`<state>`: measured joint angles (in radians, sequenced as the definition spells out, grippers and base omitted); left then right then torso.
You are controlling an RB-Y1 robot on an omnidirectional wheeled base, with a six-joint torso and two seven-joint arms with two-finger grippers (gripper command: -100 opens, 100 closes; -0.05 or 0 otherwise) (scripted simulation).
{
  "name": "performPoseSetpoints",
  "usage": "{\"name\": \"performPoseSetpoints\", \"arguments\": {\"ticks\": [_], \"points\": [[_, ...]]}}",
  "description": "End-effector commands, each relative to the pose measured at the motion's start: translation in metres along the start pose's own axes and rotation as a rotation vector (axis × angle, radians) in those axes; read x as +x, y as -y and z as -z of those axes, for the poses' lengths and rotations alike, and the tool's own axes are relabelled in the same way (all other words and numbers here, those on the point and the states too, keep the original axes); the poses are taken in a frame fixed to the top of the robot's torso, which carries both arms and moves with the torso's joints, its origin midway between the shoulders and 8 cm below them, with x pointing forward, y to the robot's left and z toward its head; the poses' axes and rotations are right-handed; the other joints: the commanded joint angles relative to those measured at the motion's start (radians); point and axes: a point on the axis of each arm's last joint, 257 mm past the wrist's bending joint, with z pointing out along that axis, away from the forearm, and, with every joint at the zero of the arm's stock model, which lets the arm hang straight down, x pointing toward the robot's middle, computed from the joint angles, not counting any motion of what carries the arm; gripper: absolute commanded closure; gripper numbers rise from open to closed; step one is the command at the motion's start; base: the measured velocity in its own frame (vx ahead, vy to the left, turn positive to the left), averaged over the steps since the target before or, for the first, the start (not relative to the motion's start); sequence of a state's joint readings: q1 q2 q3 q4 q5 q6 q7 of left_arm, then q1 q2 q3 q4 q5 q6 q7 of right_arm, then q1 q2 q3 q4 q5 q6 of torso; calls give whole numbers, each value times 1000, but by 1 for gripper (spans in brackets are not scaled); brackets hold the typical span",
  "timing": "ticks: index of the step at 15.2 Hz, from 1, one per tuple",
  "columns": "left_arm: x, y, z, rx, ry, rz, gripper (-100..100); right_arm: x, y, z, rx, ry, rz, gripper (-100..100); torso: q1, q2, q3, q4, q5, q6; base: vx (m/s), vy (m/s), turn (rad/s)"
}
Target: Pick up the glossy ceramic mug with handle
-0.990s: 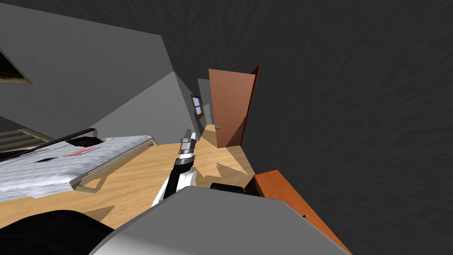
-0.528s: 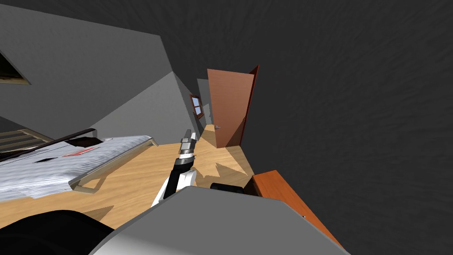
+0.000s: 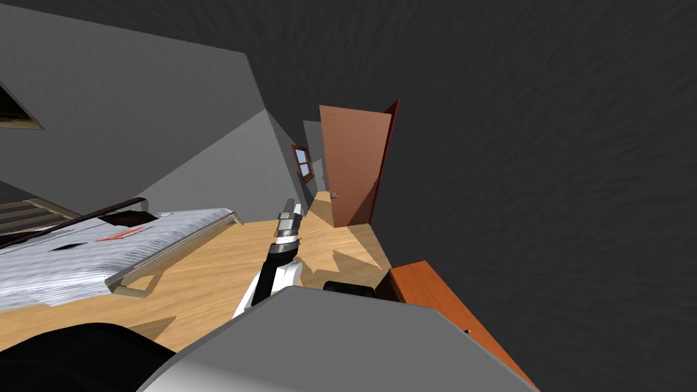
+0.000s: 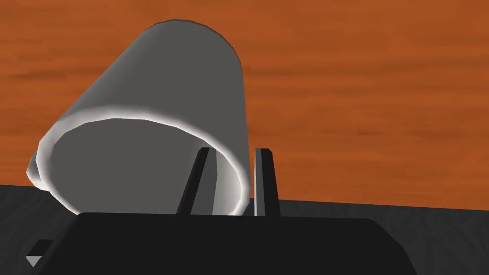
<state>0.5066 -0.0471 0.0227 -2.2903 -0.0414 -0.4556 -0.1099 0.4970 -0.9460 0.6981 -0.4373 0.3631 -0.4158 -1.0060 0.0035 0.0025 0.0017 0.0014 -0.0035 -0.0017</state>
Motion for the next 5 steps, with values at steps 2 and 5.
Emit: {"name": "performPoseSetpoints", "arguments": {"ticks": [2,5], "points": [[0,0,0,0,0,0,0,2,-6,-3,-14,-12,4,100,-1,0,0,0,0,0,-5,42,0],[0,0,0,0,0,0,0,-5,0,2,-4,-5,4,100,-4,0,0,0,1,0,-3,23,3]]}}
